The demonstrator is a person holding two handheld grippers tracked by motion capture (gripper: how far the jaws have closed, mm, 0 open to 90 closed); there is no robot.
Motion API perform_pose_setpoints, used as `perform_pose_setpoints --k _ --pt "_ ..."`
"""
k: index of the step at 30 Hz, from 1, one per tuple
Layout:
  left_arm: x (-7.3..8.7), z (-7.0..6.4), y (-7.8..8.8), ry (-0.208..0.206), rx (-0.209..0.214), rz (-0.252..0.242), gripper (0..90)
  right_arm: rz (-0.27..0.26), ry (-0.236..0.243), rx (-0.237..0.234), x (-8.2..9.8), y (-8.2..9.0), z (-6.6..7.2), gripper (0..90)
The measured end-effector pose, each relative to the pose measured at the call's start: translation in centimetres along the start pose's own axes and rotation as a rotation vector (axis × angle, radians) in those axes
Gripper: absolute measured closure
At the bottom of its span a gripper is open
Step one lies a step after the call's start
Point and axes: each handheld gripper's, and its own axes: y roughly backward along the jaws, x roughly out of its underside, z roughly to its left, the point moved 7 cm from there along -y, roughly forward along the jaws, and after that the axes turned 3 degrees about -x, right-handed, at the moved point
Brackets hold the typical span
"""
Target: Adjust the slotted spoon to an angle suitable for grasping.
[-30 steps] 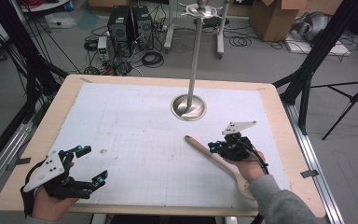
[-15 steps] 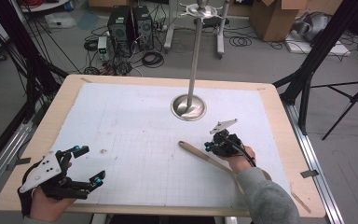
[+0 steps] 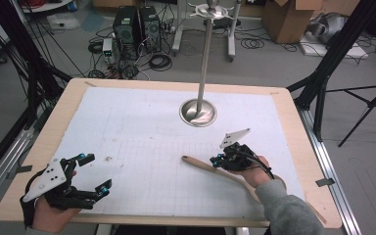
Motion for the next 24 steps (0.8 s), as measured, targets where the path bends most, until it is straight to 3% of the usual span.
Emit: perform_pose_setpoints --k 4,6,7,8,9,10,11,12,15,16,17,24 --pt "-0.1 -0.1 0.0 -0.001 -0.001 -0.002 4.5 -0.049 0.025 -0.023 -0.1 1.9 0.7 90.0" --pt "-0.1 -0.1 -0.1 -0.002 0.0 -0.001 4.5 -0.06 0.075 -0.04 0.0 2.7 1.3 87.0" --pt "-0.1 -0.1 -0.1 -0.002 0.0 -0.001 4.5 -0.06 0.075 -0.04 0.0 2.7 1.3 87.0" --pt "-0.1 -0.2 -0.2 -0.003 -0.001 -0.002 4.5 -0.066 0.105 -0.058 0.2 3.3 1.8 63.6" --pt "-0.1 -0.2 -0.2 -0.003 -0.001 -0.002 4.5 -0.066 0.105 -0.058 0.2 3.3 1.8 63.6" --pt "-0.1 -0.3 -0.3 -0.004 0.002 0.001 4.5 -0.059 0.113 -0.072 0.5 3.7 2.1 51.7" --pt "-0.1 -0.3 -0.3 -0.004 0.002 0.001 4.5 -0.059 0.113 -0.072 0.5 3.7 2.1 51.7" --pt "-0.1 -0.3 -0.4 -0.004 0.004 0.003 4.5 -0.072 0.123 -0.06 0.7 4.1 2.0 40.7" --pt "-0.1 -0.4 -0.5 -0.005 0.009 0.005 4.5 -0.083 0.099 -0.079 0.9 4.5 2.0 34.5" --pt "0.0 -0.4 -0.6 -0.005 0.009 0.005 4.5 -0.094 0.092 -0.077 1.1 4.8 1.8 26.6" --pt "0.0 -0.4 -0.6 -0.006 0.012 0.005 4.5 -0.095 0.089 -0.076 1.3 4.9 1.8 24.4" --pt "-0.1 -0.5 -0.7 -0.001 0.014 0.001 4.5 -0.073 0.097 -0.078 2.5 5.1 1.3 19.1"
